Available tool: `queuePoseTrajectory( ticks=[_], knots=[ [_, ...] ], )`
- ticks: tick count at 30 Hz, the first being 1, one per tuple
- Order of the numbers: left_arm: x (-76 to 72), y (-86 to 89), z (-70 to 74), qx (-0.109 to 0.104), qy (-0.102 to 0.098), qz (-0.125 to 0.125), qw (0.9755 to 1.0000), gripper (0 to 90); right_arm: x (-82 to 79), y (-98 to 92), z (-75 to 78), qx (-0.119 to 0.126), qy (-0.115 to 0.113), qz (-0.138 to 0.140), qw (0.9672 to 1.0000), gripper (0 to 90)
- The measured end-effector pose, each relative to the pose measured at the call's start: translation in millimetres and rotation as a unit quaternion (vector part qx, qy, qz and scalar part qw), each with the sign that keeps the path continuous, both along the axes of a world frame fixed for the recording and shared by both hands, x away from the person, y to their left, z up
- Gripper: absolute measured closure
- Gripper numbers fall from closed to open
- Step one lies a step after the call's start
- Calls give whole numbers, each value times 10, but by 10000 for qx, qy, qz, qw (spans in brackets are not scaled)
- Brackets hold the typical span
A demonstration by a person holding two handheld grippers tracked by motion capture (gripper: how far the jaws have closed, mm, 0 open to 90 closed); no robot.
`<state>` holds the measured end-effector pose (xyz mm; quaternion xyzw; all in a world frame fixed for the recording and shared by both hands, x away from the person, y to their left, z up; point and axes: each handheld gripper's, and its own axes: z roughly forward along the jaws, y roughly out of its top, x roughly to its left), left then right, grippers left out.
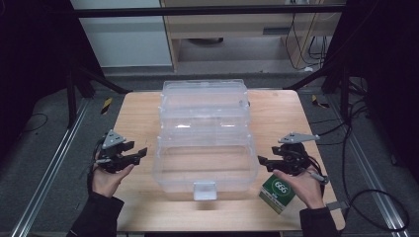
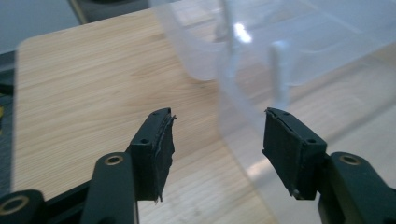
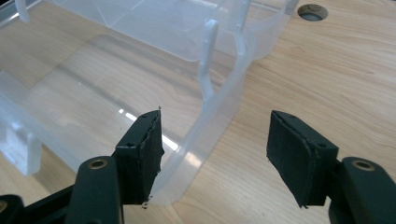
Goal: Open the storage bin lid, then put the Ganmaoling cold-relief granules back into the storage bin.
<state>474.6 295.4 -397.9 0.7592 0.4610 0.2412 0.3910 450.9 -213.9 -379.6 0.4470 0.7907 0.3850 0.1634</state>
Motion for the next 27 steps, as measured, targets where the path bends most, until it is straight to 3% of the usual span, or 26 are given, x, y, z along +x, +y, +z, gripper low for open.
queuePoseTrajectory(
  ticks=[3, 5, 9, 13, 14, 19, 22, 27],
  knots=[
    [49, 123, -124, -19, 102, 206, 9997, 396, -35, -29, 46, -272, 179, 26, 9995, 294],
    [79, 177, -201, -18, 214, 211, 9995, 389, -56, -37, 68, -446, 232, 131, 9986, 261],
    [86, 204, -298, 191, 307, 293, 9989, 381, -85, -43, 92, -587, 402, 292, 9970, 220],
    [92, 195, -353, 223, 322, 350, 9986, 362, -103, -27, 93, -765, 627, 352, 9945, 203],
    [94, 188, -362, 213, 327, 367, 9986, 362, -118, -19, 99, -932, 698, 417, 9923, 194],
    [82, 177, -421, 262, 438, 355, 9981, 351, -152, -13, 115, -1071, 857, 518, 9892, 170],
    [89, 181, -470, 308, 486, 399, 9975, 348, -166, -18, 94, -1296, 1025, 542, 9848, 154],
    [91, 186, -493, 300, 498, 444, 9973, 340, -186, -18, 87, -1405, 1192, 647, 9807, 136]
  ],
)
